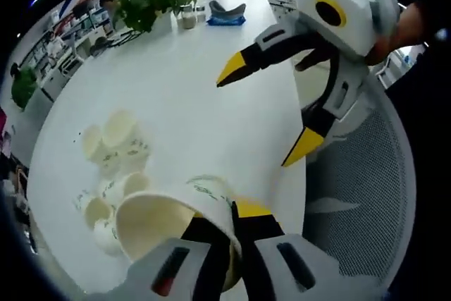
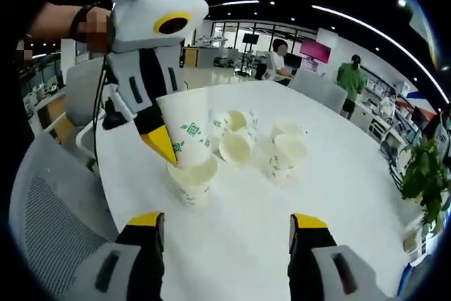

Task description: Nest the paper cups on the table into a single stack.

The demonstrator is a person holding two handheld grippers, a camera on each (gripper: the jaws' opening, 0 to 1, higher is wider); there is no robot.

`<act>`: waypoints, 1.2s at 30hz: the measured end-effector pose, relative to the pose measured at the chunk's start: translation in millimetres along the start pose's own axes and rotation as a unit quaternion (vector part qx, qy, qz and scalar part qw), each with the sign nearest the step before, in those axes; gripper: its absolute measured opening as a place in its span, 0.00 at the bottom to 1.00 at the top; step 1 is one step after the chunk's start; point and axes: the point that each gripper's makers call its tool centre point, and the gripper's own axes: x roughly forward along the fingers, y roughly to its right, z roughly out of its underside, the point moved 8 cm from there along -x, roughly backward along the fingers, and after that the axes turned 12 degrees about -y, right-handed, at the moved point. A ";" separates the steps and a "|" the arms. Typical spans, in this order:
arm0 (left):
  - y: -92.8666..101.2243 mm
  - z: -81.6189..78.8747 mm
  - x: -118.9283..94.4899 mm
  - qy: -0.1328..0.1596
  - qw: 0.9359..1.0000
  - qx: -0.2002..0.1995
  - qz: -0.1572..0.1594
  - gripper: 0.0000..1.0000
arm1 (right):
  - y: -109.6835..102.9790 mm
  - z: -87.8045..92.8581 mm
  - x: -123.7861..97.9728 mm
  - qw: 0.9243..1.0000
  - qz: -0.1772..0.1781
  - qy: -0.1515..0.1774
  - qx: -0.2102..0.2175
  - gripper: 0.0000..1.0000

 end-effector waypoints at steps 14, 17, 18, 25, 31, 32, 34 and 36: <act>-6.8 -9.9 8.0 -0.058 0.997 0.053 0.008 0.00 | 12.3 10.6 1.7 1.000 0.010 0.003 0.020 0.71; -4.7 -12.0 8.9 -0.066 0.996 0.060 0.012 0.00 | 12.4 12.7 0.0 1.000 0.011 0.004 0.024 0.71; -4.4 -12.0 9.3 -0.069 0.996 0.062 0.013 0.00 | 12.9 13.2 0.1 1.000 0.012 0.003 0.025 0.71; -6.6 -11.4 16.1 -0.085 0.994 0.068 0.017 0.00 | 15.1 16.9 -0.8 0.999 0.011 0.005 0.033 0.72; -9.3 -13.6 17.0 -0.093 0.993 0.070 0.015 0.00 | 12.7 16.4 -0.4 1.000 0.000 0.005 0.027 0.76; -8.5 -13.6 16.7 -0.094 0.993 0.071 0.015 0.00 | 12.6 16.3 -0.3 1.000 -0.001 0.005 0.026 0.77; -7.4 -14.1 16.4 -0.097 0.993 0.072 0.013 0.00 | 11.8 15.8 -1.1 1.000 -0.005 0.007 0.025 0.78; -7.9 -14.2 16.4 -0.098 0.993 0.072 0.012 0.00 | 11.2 15.7 -1.3 1.000 -0.008 0.008 0.024 0.78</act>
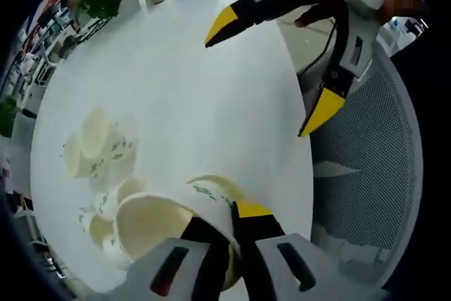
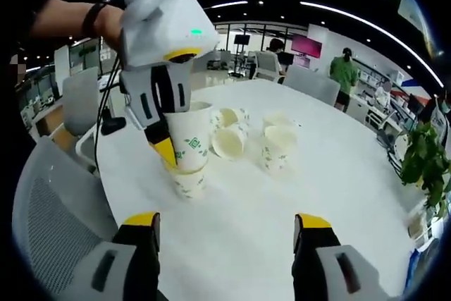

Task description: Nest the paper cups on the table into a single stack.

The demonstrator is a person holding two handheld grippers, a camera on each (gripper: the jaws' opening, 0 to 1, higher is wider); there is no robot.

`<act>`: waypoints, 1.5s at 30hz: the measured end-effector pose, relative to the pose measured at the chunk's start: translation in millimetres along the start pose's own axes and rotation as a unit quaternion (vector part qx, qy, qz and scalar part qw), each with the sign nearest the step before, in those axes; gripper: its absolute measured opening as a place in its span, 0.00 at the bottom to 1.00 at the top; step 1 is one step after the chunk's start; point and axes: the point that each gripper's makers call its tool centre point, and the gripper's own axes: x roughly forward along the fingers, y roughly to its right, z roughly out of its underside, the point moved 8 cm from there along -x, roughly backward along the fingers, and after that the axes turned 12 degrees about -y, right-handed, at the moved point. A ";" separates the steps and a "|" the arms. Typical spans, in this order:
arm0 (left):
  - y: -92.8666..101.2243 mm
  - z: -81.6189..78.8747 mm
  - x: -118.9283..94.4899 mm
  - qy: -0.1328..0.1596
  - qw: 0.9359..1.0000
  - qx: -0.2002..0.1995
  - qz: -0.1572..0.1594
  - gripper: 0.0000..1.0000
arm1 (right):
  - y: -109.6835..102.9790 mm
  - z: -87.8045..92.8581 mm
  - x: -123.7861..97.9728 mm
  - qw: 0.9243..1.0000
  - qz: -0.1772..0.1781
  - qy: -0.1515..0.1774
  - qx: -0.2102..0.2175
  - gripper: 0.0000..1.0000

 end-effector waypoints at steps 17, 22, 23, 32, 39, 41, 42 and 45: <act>-3.3 -0.3 1.8 -0.009 1.000 0.006 -0.003 0.03 | -4.2 -0.6 0.4 1.000 -0.014 0.002 -0.002 0.78; -2.5 -0.1 -0.3 -0.005 1.000 0.004 -0.005 0.05 | -5.9 -0.8 0.3 1.000 -0.017 0.001 -0.004 0.78; -2.9 0.1 -1.0 -0.003 1.000 0.003 -0.006 0.06 | -6.2 -0.7 -0.2 1.000 -0.017 0.000 -0.005 0.78; -7.8 5.7 -8.3 0.021 1.000 -0.008 -0.018 0.15 | -6.4 -1.2 3.4 1.000 -0.019 -0.003 -0.010 0.78; -8.4 14.7 -20.7 0.079 0.995 -0.054 -0.019 0.29 | -7.5 -2.7 4.8 1.000 -0.020 -0.005 -0.014 0.78; -10.5 19.2 -23.7 0.100 0.992 -0.077 -0.025 0.33 | -7.9 -3.2 5.1 1.000 -0.021 -0.005 -0.014 0.78; -11.1 21.2 -24.4 0.107 0.990 -0.085 -0.026 0.34 | -8.3 -3.5 5.2 1.000 -0.021 -0.005 -0.015 0.78; -14.3 27.9 -28.9 0.140 0.983 -0.118 -0.032 0.38 | -9.7 -5.6 6.5 1.000 -0.024 -0.005 -0.018 0.78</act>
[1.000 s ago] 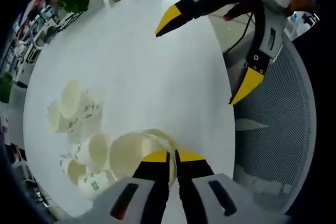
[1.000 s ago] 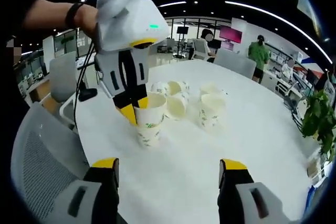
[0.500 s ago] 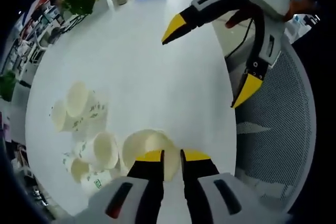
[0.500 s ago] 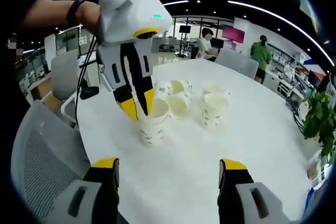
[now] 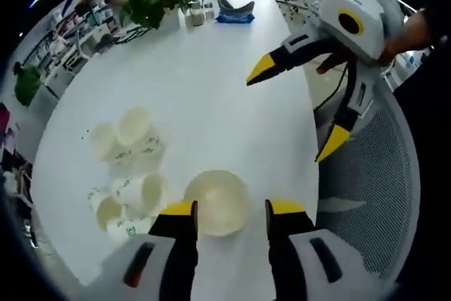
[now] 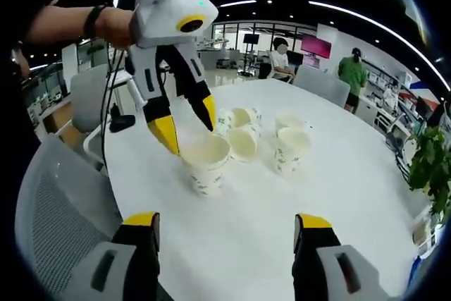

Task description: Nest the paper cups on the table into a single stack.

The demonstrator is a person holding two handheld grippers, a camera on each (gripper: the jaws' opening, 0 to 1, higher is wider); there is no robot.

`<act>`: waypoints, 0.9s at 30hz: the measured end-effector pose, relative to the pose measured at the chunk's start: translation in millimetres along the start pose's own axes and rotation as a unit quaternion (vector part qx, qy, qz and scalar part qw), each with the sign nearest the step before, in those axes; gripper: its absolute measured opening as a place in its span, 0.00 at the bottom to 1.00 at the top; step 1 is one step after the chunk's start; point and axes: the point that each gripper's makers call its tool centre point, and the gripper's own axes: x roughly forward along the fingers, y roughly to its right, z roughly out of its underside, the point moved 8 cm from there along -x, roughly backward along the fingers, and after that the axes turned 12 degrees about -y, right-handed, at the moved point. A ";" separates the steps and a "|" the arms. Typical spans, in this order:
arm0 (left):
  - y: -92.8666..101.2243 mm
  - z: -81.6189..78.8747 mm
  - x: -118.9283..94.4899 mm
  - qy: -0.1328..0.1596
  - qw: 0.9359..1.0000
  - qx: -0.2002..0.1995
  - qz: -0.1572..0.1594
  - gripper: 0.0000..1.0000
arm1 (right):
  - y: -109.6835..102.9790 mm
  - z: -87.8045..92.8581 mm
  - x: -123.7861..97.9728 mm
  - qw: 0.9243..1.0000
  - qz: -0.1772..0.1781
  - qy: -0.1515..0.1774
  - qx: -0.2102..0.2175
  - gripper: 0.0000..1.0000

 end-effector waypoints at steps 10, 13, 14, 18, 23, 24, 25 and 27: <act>-14.8 19.9 -24.1 0.096 0.987 -0.130 -0.022 0.50 | -7.5 -6.5 -4.9 1.000 -0.008 -0.004 -0.012 0.78; -15.5 29.0 -27.4 0.108 0.983 -0.147 -0.021 0.53 | -7.7 -5.4 -3.7 1.000 -0.010 -0.007 -0.013 0.78; -15.0 30.8 -28.6 0.114 0.982 -0.150 -0.024 0.54 | -7.7 -5.2 -3.3 1.000 -0.010 -0.008 -0.014 0.78; -15.7 41.9 -32.3 0.122 0.978 -0.166 -0.037 0.59 | -8.3 -6.7 -2.5 1.000 -0.011 -0.009 -0.014 0.78; -11.3 52.1 -36.8 0.136 0.973 -0.181 -0.044 0.63 | -5.2 -10.4 -1.1 1.000 -0.009 -0.009 -0.017 0.78; -15.2 56.3 -37.9 0.141 0.971 -0.187 -0.049 0.64 | -4.1 -11.4 -1.2 1.000 -0.009 -0.008 -0.016 0.78; -16.2 58.9 -38.5 0.144 0.970 -0.192 -0.049 0.65 | -3.7 -11.6 -1.0 1.000 -0.008 -0.007 -0.015 0.78; -12.7 63.8 -39.3 0.148 0.966 -0.205 -0.052 0.66 | -2.6 -11.7 0.1 1.000 -0.009 -0.009 -0.014 0.78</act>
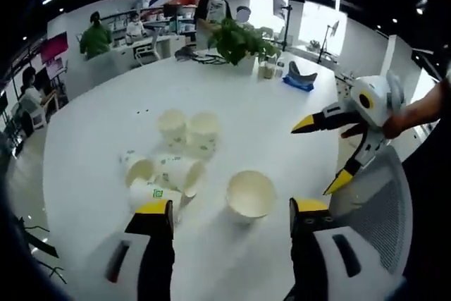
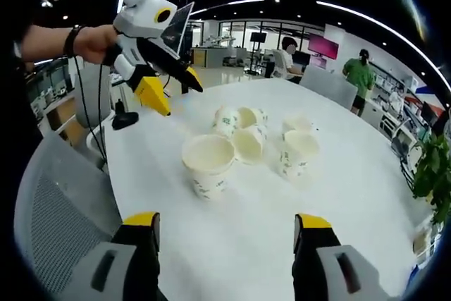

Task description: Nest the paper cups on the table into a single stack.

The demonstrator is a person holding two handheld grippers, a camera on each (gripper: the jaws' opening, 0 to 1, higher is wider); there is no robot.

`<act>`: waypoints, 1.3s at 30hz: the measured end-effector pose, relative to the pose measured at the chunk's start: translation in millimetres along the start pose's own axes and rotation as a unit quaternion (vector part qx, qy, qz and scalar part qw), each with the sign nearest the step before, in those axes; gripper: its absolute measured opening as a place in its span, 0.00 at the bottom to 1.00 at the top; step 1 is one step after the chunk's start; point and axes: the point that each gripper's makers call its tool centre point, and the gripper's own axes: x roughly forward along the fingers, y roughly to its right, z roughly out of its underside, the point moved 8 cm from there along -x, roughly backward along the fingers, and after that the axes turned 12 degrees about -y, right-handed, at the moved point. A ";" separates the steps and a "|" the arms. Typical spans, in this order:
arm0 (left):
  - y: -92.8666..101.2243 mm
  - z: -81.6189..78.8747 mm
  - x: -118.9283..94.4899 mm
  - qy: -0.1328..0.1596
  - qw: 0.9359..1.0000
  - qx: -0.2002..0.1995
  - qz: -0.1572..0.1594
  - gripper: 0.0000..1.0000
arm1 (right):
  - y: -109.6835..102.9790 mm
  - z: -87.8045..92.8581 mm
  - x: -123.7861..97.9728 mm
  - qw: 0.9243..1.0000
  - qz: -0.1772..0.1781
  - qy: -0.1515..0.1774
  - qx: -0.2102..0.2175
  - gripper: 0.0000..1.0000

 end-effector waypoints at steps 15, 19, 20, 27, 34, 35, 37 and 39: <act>0.7 35.8 -14.1 0.020 0.998 -0.055 -0.017 0.70 | 21.3 -18.9 12.2 1.000 -0.005 0.009 0.030 0.77; -1.4 41.3 -15.4 0.023 0.997 -0.064 -0.022 0.71 | 27.7 -23.8 16.6 0.999 -0.004 0.012 0.033 0.77; -2.2 42.7 -15.6 0.025 0.997 -0.068 -0.021 0.71 | 29.6 -26.0 17.8 0.999 -0.005 0.014 0.035 0.77; -1.2 53.3 -18.1 0.027 0.996 -0.086 -0.028 0.70 | 47.2 -34.0 26.8 0.998 -0.010 0.024 0.064 0.78; -1.6 69.1 -13.7 0.025 0.995 -0.097 -0.025 0.71 | 68.0 -47.1 33.8 0.992 -0.019 0.027 0.118 0.79; -0.4 70.7 -14.2 0.024 0.995 -0.098 -0.025 0.71 | 71.3 -49.0 35.0 0.992 -0.018 0.026 0.121 0.79; 3.6 72.4 -15.3 0.022 0.995 -0.098 -0.024 0.71 | 80.4 -54.8 37.5 0.992 -0.015 0.019 0.127 0.79; 4.0 74.3 -15.6 0.021 0.995 -0.098 -0.024 0.71 | 88.6 -58.1 38.7 0.991 -0.013 0.016 0.132 0.78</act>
